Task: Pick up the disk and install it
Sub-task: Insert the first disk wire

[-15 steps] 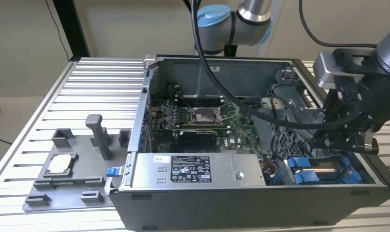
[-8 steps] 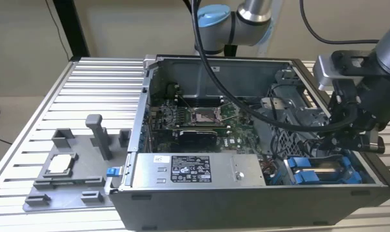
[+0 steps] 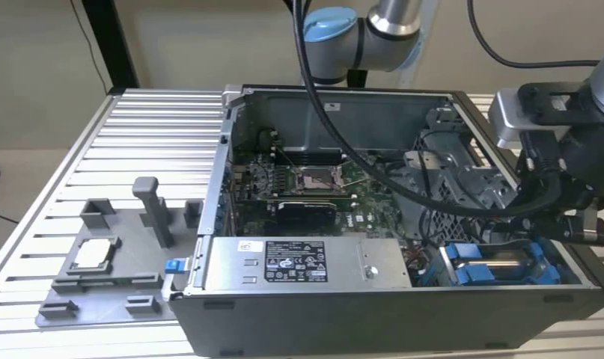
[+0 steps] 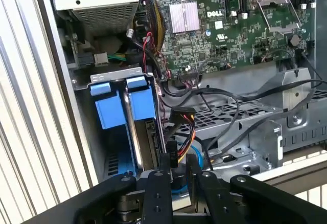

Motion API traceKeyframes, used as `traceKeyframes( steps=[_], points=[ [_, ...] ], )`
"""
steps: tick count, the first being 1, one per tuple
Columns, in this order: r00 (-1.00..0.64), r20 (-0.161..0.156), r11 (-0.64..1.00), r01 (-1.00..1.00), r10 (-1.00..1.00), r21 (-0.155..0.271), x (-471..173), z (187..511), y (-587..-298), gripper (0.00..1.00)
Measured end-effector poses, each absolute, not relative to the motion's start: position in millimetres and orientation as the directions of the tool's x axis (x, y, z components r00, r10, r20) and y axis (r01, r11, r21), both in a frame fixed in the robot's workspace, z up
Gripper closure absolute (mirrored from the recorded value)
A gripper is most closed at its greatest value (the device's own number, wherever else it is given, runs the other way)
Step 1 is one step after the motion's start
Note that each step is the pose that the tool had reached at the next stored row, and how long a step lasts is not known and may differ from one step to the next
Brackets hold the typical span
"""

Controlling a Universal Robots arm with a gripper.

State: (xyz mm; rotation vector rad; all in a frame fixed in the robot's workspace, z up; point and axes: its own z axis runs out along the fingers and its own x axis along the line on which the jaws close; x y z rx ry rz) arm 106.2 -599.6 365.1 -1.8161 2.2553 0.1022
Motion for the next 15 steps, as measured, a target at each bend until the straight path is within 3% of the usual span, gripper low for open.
traceKeyframes(
  steps=[8, 9, 15],
  points=[
    [-0.186, -0.241, 0.217, -0.970, -0.953, -0.111, 105.4, 363.9, -600.0, 1.00],
    [-0.186, -0.241, 0.217, -0.970, -0.953, -0.112, 104.9, 363.9, -600.1, 0.00],
    [-0.183, -0.241, 0.215, -0.970, -0.953, -0.113, 100.7, 362.8, -601.1, 0.00]
  ],
)
